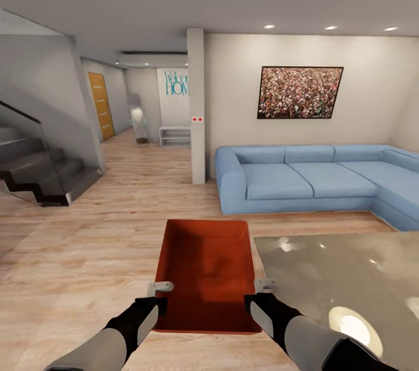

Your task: Move the two storage containers from the living room to the garage. In the garage, place one container on the floor and stack the other container on top of it (either order is fine).

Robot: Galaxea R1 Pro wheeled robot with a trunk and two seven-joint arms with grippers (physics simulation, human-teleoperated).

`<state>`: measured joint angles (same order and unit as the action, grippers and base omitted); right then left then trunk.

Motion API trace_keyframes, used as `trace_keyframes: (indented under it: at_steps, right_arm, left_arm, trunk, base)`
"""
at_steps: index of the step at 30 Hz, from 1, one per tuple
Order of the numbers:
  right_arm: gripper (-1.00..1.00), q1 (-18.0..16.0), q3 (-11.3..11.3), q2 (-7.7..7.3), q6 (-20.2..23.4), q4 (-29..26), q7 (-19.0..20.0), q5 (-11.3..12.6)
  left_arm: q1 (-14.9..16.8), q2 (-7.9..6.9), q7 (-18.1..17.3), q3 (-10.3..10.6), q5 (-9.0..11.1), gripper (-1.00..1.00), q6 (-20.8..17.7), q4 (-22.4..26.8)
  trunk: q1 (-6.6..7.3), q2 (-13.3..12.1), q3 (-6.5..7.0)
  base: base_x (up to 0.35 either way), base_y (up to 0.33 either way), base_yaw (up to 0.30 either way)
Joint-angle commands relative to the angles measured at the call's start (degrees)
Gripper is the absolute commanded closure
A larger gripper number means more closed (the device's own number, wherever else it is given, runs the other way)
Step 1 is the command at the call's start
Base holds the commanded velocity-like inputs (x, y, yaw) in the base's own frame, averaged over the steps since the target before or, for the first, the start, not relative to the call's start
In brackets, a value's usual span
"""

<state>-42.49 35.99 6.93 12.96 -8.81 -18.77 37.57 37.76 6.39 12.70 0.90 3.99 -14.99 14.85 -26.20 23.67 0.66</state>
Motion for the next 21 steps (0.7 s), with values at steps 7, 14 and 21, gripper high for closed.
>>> trace_keyframes:
  at_steps: [7, 14, 21]
  right_arm:
    - [1.0, -0.1, -0.4, -0.16, -1.6, -0.2, -0.6, -1.9]
    - [1.0, -0.1, -0.4, -0.16, -1.6, -0.2, -0.6, -1.9]
    - [1.0, -0.1, -0.4, -0.16, -1.6, -0.2, -0.6, -1.9]
  left_arm:
    - [-0.1, -0.06, 1.4, 0.2, -0.4, 1.0, -0.5, -0.1]
    - [-0.1, -0.06, 1.4, 0.2, -0.4, 1.0, -0.5, -0.1]
    - [-0.1, -0.06, 1.4, 0.2, -0.4, 1.0, -0.5, -0.1]
  trunk:
    - [-0.02, 0.0, 0.16]
    - [-0.02, 0.0, 0.35]
    - [-0.02, 0.0, 0.54]
  base:
    - [0.0, 0.0, 0.286]
    - [0.0, 0.0, 0.286]
    - [0.0, 0.0, 0.286]
